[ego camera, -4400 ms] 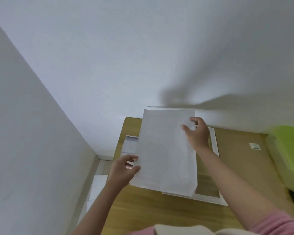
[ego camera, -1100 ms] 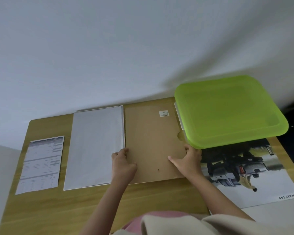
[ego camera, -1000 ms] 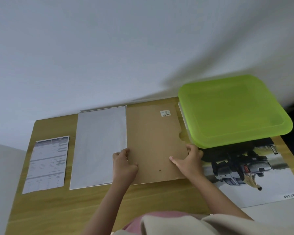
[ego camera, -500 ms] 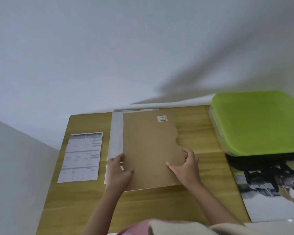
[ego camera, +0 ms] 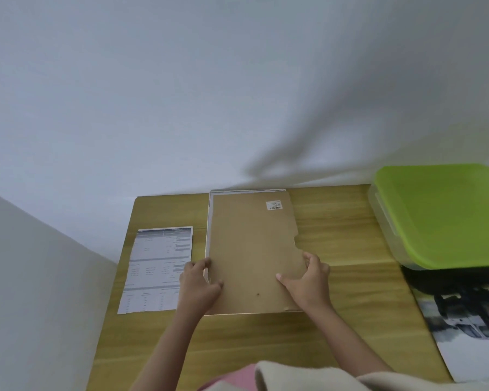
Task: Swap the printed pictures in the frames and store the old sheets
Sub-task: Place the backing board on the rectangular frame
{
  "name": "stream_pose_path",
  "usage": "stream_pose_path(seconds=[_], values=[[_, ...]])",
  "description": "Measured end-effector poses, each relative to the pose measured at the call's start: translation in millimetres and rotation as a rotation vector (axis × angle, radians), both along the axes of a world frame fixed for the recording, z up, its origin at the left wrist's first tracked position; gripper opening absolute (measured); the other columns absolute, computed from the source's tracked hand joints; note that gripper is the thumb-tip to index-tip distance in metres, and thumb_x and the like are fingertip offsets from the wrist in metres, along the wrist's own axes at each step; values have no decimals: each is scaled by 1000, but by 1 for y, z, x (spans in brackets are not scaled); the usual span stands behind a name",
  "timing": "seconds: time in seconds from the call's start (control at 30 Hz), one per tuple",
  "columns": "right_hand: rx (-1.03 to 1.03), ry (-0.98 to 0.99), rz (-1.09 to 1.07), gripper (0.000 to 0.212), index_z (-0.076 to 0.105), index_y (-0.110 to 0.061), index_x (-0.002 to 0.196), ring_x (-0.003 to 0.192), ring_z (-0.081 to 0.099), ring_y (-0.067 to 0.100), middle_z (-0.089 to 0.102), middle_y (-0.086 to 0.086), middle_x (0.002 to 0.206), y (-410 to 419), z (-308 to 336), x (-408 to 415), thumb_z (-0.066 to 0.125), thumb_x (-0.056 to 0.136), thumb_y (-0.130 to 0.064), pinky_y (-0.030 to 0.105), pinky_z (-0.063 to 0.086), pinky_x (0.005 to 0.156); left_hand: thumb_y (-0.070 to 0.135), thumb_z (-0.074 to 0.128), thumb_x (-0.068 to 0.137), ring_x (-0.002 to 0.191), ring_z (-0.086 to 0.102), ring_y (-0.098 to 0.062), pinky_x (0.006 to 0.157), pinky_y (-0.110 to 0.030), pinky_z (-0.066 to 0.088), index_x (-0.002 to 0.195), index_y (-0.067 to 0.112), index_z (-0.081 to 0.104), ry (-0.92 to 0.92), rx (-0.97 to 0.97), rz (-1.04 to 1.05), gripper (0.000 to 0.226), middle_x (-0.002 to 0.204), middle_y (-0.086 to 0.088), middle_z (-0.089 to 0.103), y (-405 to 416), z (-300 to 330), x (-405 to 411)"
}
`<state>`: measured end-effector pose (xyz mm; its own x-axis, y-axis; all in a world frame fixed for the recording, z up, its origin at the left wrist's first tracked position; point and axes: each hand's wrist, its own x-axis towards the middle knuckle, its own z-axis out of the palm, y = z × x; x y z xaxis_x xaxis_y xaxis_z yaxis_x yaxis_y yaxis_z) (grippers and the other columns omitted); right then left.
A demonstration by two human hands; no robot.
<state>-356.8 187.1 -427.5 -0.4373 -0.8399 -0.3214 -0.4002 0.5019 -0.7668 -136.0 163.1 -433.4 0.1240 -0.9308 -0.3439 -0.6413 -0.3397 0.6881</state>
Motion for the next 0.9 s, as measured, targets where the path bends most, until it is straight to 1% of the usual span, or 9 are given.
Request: stream_pose_path(seconds=[0.1,0.2,0.3,0.4,0.47,0.53,0.67,0.77,0.9], values=[[12,27,-4,83,41,-12,134,89,45,14,36,9,125,-1,1,-3,85,64,-19,17,35,88,18,69,75,117,42,-24,101,-38,39,130,17,50,-14,27,-29,58,122,-5,46,0,-6,-1],[13,36,-4,83,42,-13,134,88,46,14,34,5,119,-3,2,-2,85,63,-19,19,37,87,19,69,75,117,42,-24,99,-36,38,130,17,49,-6,10,-34,58,123,-4,46,2,-9,-1],[-20,39,-11,81,43,-13,133,89,45,13,31,0,113,-3,2,2,85,63,-18,18,37,87,16,71,73,115,45,-23,97,-35,40,126,17,53,20,-25,-4,56,119,-3,48,-1,-9,4],[-48,40,-9,81,44,-13,133,90,47,14,33,0,114,-4,-1,5,85,63,-18,18,37,88,13,72,72,110,49,-21,94,-36,43,123,17,56,41,-59,13,54,112,1,48,-3,-8,11],[-25,29,0,81,43,-14,133,92,47,14,33,0,114,-5,-4,6,85,64,-20,18,38,89,13,73,71,108,50,-20,92,-35,44,122,16,56,47,-63,17,54,111,2,47,-4,-9,14],[9,27,11,82,42,-15,134,96,49,15,32,-1,114,-7,-9,6,84,65,-24,21,41,92,12,73,72,107,50,-20,90,-34,44,122,16,56,43,-59,19,54,111,2,47,-4,-10,15],[64,87,57,83,41,-16,136,120,45,22,37,2,118,-8,-20,2,82,66,-33,31,43,98,10,71,73,102,50,-14,88,-27,41,125,14,54,45,-45,7,55,113,-1,46,-3,-14,12],[76,116,84,81,43,-16,135,120,45,23,40,5,122,-9,-26,-1,81,67,-35,32,45,97,10,72,74,102,52,-16,89,-27,42,125,12,54,29,-42,-4,55,112,-1,45,-4,-17,10],[50,120,114,79,44,-15,134,115,48,21,36,-2,112,-8,-31,-5,81,67,-35,33,46,96,7,73,72,100,54,-18,91,-27,43,122,10,55,28,-56,4,53,110,0,43,-5,-19,9]])
